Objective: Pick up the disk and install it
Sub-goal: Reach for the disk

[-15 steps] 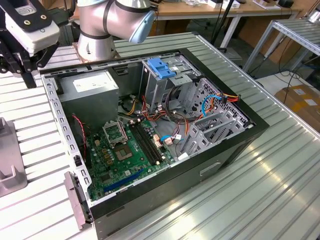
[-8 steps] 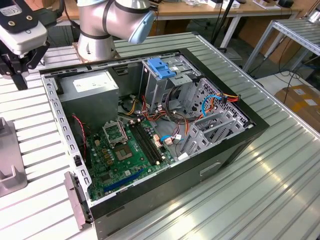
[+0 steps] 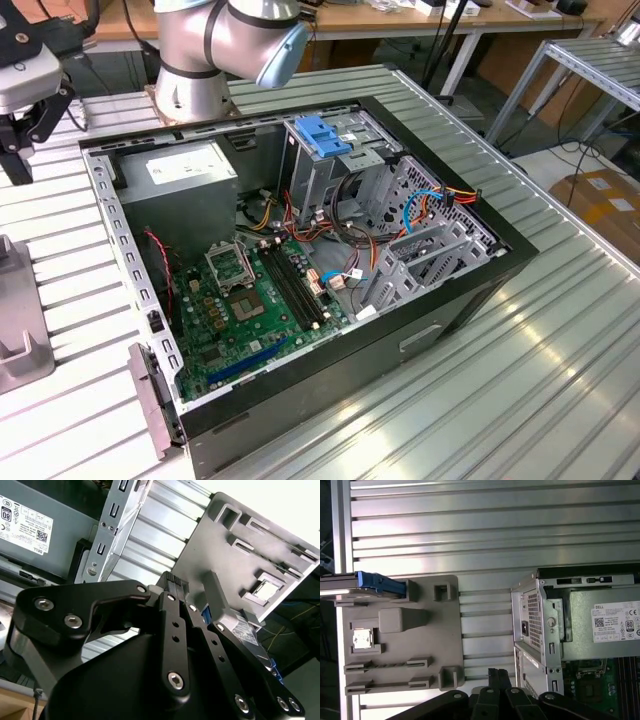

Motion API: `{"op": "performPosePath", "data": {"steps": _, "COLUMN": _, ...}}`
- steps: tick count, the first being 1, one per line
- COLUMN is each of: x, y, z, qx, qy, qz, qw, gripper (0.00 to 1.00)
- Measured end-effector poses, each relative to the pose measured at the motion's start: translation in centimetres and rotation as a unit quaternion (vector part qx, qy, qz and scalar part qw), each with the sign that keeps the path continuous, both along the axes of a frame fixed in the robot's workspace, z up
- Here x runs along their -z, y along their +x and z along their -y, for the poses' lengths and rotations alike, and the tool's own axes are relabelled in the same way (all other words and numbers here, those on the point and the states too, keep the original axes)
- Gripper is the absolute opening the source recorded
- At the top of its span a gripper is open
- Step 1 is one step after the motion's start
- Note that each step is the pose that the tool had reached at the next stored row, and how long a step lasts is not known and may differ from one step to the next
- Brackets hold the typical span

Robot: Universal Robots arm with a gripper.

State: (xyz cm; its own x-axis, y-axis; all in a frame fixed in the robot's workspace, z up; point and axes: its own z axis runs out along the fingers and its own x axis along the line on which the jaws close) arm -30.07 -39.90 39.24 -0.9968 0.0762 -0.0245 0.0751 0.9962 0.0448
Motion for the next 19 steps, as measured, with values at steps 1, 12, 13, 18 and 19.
{"op": "performPosePath", "data": {"steps": 1, "x": 0.0, "y": 0.0, "z": 0.0, "qx": 0.0, "qy": 0.0, "qz": 0.0, "qw": 1.0, "gripper": 0.1}}
{"op": "performPosePath", "data": {"steps": 12, "x": 0.02, "y": -0.06, "z": -0.23, "qx": 0.0, "qy": 0.0, "qz": 0.0, "qw": 1.0, "gripper": 0.1}}
{"op": "performPosePath", "data": {"steps": 13, "x": 0.02, "y": -0.1, "z": -0.23, "qx": 0.0, "qy": 0.0, "qz": 0.0, "qw": 1.0, "gripper": 0.1}}
{"op": "performPosePath", "data": {"steps": 18, "x": 0.02, "y": -0.86, "z": -0.23, "qx": 0.0, "qy": 0.0001, "qz": 0.0, "qw": 1.0, "gripper": 0.1}}
{"op": "performPosePath", "data": {"steps": 19, "x": 0.02, "y": -1.06, "z": -0.23, "qx": 0.0, "qy": 0.0001, "qz": 0.0, "qw": 1.0, "gripper": 0.1}}
